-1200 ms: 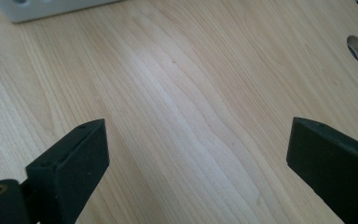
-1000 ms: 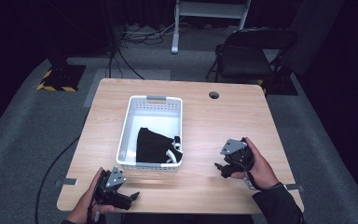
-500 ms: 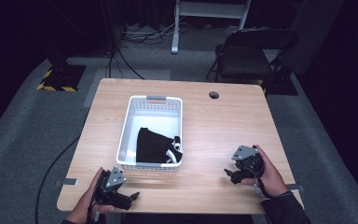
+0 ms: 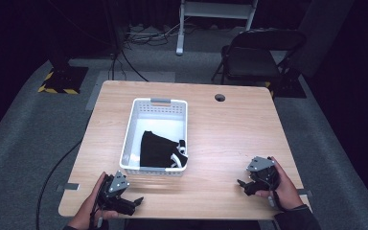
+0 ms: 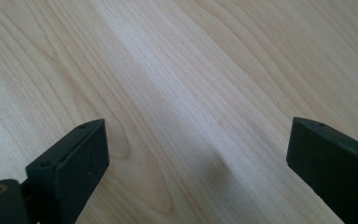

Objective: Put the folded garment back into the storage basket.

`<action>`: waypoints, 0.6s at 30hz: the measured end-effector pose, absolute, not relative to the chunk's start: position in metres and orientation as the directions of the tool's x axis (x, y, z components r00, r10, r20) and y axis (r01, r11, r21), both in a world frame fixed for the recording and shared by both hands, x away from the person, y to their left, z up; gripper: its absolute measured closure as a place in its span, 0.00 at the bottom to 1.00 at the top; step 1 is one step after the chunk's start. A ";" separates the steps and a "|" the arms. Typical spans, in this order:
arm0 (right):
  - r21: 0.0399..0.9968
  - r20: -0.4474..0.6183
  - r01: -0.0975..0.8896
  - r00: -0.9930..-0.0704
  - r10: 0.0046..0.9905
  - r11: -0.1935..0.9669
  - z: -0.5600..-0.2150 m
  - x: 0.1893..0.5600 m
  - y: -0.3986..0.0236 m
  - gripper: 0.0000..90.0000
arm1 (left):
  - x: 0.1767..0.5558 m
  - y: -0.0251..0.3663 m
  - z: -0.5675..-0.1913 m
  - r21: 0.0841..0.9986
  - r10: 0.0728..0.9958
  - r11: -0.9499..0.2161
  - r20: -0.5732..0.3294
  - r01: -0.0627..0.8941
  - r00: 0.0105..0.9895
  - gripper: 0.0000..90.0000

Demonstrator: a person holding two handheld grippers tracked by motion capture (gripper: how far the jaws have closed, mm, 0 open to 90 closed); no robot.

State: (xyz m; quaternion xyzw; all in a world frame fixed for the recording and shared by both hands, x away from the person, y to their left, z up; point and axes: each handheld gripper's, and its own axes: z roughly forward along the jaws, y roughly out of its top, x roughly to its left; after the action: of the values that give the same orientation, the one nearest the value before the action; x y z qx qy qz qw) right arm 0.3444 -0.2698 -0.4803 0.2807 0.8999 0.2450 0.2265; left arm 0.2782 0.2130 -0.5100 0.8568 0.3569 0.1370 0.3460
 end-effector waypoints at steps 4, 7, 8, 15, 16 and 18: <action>0.577 -0.253 0.405 -0.737 0.627 0.709 -0.484 0.340 -0.275 0.07 | 0.278 0.213 -0.510 0.691 0.706 -0.506 -0.013 0.517 0.708 0.00; 0.583 -0.240 0.409 -0.738 0.630 0.702 -0.488 0.337 -0.279 0.07 | 0.278 0.213 -0.510 0.691 0.707 -0.505 -0.013 0.517 0.707 0.00; 0.589 -0.235 0.407 -0.740 0.630 0.698 -0.488 0.336 -0.280 0.07 | 0.278 0.213 -0.510 0.691 0.706 -0.506 -0.012 0.517 0.708 0.00; 0.639 -0.165 0.415 -0.749 0.642 0.648 -0.493 0.328 -0.291 0.07 | 0.278 0.213 -0.510 0.691 0.707 -0.505 -0.012 0.517 0.707 0.00; 0.642 -0.157 0.421 -0.746 0.647 0.641 -0.494 0.328 -0.292 0.07 | 0.278 0.213 -0.510 0.691 0.706 -0.506 -0.012 0.517 0.708 0.00; 0.656 -0.134 0.430 -0.742 0.656 0.621 -0.496 0.326 -0.296 0.07 | 0.278 0.213 -0.510 0.691 0.707 -0.506 -0.012 0.517 0.708 0.00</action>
State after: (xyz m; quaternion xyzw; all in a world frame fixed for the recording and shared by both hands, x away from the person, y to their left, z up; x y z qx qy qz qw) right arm 0.3260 -0.2963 -0.4958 0.3081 0.8812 0.3077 0.1839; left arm 0.2782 0.2130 -0.5100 0.8567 0.3570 0.1370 0.3460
